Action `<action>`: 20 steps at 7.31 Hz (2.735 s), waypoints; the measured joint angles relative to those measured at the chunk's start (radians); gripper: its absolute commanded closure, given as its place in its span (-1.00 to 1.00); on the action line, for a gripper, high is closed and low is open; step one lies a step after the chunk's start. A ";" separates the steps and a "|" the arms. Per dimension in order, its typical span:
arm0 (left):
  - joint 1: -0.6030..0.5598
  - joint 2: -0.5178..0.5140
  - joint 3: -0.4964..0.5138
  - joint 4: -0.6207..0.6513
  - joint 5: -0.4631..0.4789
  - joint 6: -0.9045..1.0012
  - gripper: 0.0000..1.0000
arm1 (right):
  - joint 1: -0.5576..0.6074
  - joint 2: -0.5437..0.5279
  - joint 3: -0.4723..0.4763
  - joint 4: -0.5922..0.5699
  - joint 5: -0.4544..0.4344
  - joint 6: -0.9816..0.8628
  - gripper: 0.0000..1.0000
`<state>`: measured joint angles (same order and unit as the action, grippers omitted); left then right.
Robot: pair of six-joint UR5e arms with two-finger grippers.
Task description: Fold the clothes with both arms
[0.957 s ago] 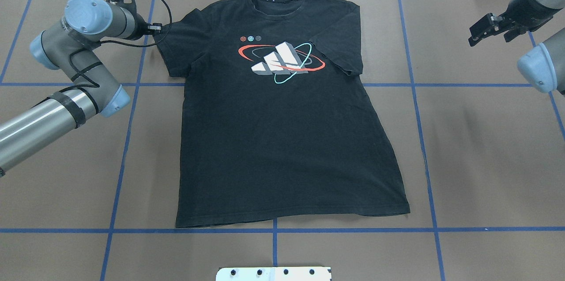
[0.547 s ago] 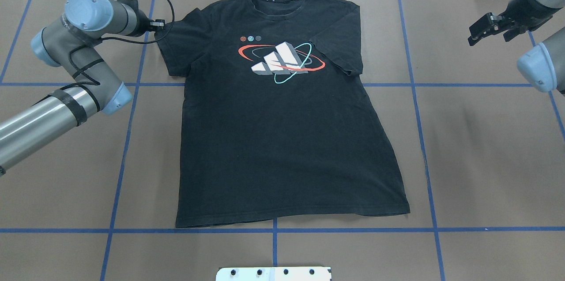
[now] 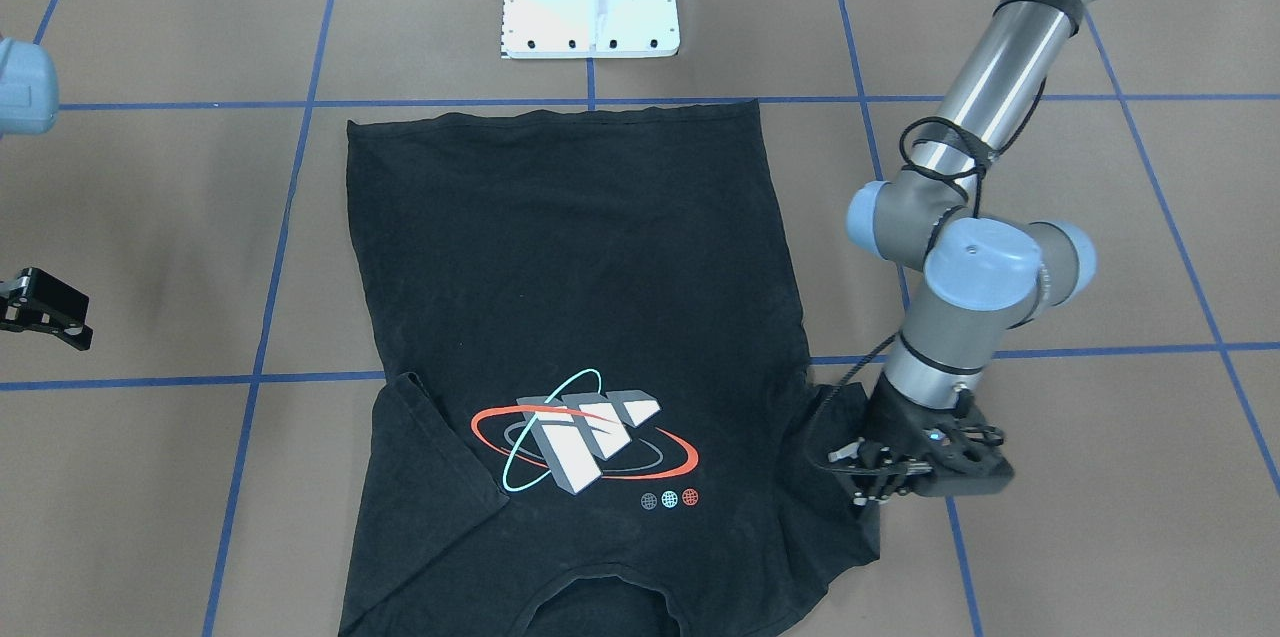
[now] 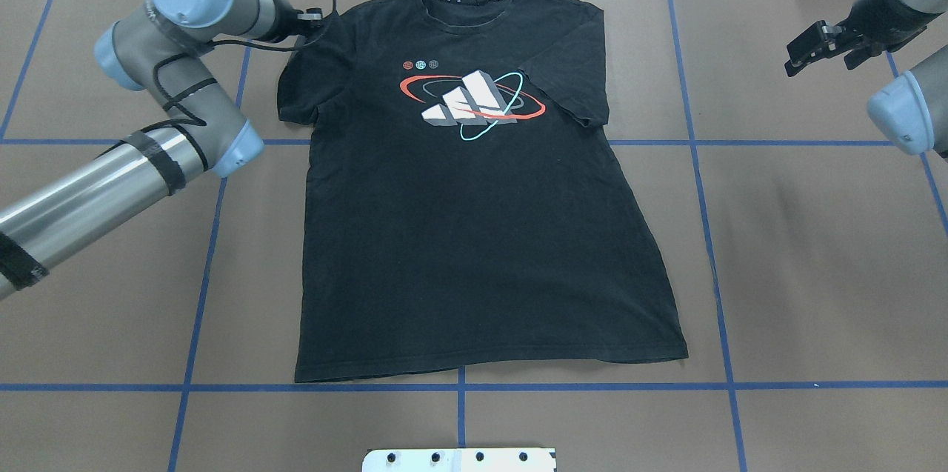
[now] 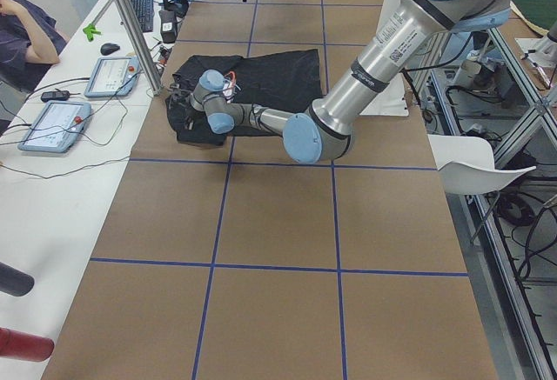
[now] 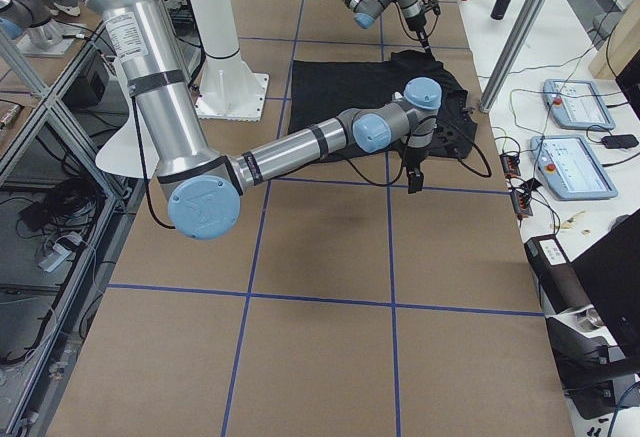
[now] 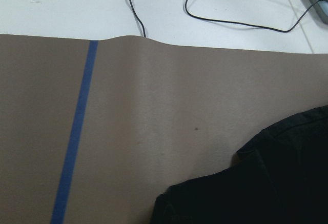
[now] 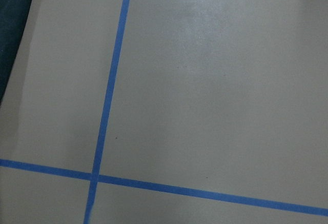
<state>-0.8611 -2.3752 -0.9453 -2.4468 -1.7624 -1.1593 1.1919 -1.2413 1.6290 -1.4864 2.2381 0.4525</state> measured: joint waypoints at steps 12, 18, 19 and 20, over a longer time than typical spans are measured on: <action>0.116 -0.219 0.121 0.040 0.047 -0.464 1.00 | 0.000 -0.003 0.001 0.000 0.002 0.002 -0.99; 0.130 -0.231 0.095 0.040 0.036 -0.454 -1.00 | 0.000 -0.004 0.006 0.000 0.004 0.021 -0.99; 0.133 -0.220 0.052 0.053 0.013 -0.393 -1.00 | 0.000 -0.007 0.021 0.000 0.010 0.052 -0.99; 0.135 -0.186 -0.026 0.090 -0.030 -0.332 -1.00 | 0.000 -0.019 0.050 -0.001 0.017 0.086 -0.99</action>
<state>-0.7264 -2.5614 -0.9714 -2.3571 -1.7927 -1.4908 1.1919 -1.2606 1.6794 -1.4872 2.2551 0.5384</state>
